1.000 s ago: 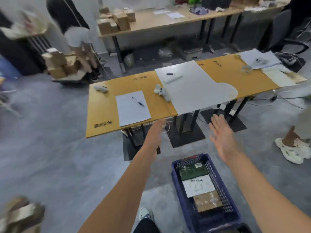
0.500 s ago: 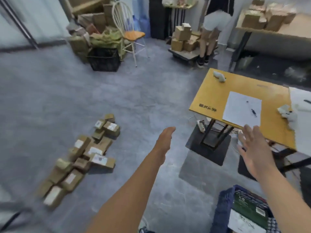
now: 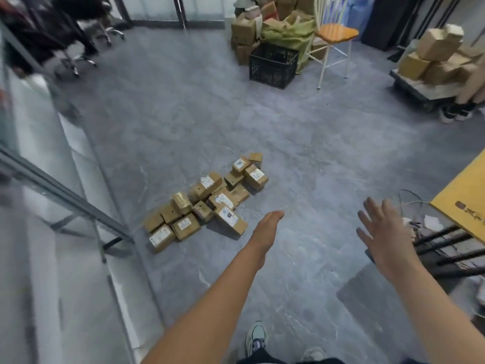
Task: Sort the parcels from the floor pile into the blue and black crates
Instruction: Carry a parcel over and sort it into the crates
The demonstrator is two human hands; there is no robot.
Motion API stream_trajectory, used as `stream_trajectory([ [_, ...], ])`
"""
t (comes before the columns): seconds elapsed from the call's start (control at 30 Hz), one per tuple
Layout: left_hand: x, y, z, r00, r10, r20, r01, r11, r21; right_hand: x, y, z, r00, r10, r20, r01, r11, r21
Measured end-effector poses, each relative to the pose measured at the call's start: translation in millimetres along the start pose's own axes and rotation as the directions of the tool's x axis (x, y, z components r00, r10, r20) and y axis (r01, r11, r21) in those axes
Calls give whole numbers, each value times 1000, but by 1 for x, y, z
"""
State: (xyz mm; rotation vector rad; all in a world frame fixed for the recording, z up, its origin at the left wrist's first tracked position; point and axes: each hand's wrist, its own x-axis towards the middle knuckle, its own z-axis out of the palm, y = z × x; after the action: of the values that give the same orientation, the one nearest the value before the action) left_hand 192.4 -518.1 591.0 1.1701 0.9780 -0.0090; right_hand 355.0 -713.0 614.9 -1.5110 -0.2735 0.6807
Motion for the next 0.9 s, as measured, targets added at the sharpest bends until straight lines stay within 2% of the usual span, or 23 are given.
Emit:
stream_trajectory([
  [0.13, -4, -9, -28, 998, -36, -61, 33, 998, -45, 29, 10, 33, 979, 184, 85, -185, 983, -4],
  [0.27, -7, -14, -47, 990, -79, -114, 69, 994, -83, 55, 24, 58, 952, 276, 135, -266, 960, -86],
  [0.57, 20, 1, -49, 954, -163, -251, 138, 984, -115, 105, 52, 78, 884, 383, 267, -374, 923, -87],
  [0.77, 43, 5, -53, 925, -203, -322, 174, 978, -117, 138, 67, 81, 855, 438, 278, -424, 899, -112],
  [0.9, 76, 5, -66, 920, -224, -321, 209, 975, -80, 163, 81, 92, 832, 489, 263, -472, 872, -128],
])
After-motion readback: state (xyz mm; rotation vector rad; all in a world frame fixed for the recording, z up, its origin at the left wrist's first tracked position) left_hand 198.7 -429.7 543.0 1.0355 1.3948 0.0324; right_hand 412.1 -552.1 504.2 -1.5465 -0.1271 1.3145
